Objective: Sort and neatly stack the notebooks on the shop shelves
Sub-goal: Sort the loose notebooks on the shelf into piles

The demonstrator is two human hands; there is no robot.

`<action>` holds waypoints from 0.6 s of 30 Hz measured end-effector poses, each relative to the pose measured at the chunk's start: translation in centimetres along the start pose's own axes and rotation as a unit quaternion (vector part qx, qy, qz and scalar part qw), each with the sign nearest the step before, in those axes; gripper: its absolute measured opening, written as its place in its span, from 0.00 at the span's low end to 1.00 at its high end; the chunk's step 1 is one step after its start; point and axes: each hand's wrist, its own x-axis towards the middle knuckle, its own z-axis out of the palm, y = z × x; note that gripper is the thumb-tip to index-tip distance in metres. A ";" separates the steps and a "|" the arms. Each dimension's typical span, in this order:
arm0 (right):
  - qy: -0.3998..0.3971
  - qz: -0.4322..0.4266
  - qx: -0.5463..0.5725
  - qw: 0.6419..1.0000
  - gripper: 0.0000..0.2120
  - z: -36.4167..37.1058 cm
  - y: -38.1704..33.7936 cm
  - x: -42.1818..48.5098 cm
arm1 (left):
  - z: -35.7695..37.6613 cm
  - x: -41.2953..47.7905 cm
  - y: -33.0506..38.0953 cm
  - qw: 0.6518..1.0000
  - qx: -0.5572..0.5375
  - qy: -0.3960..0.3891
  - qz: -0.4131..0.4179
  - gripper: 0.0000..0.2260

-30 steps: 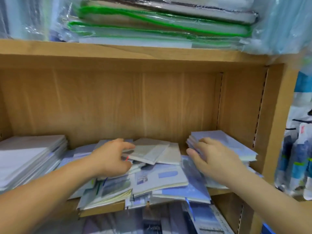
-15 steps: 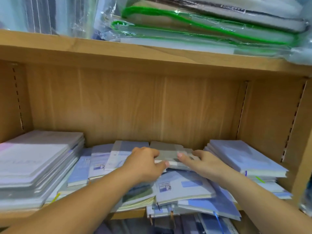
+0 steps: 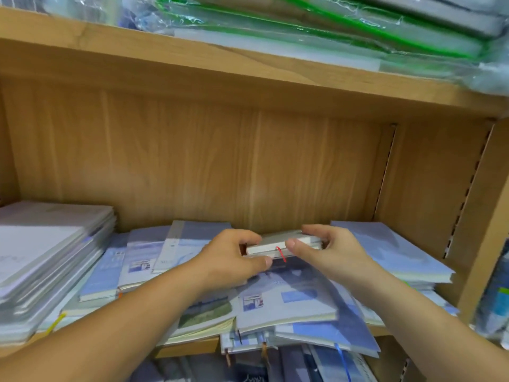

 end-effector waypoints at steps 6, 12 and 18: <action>0.035 -0.077 -0.030 0.996 0.24 -2.2 -1.2 -1.5 | 2.7 -1.0 -0.1 0.994 0.013 0.096 0.042 0.16; 0.119 -0.112 -0.004 0.987 0.23 -7.5 0.0 -2.6 | 6.3 0.3 3.8 0.954 0.101 0.196 0.205 0.19; 0.160 -0.023 -0.175 0.971 0.24 -12.7 4.6 -4.1 | 9.7 2.3 6.2 0.972 0.131 -0.029 0.191 0.24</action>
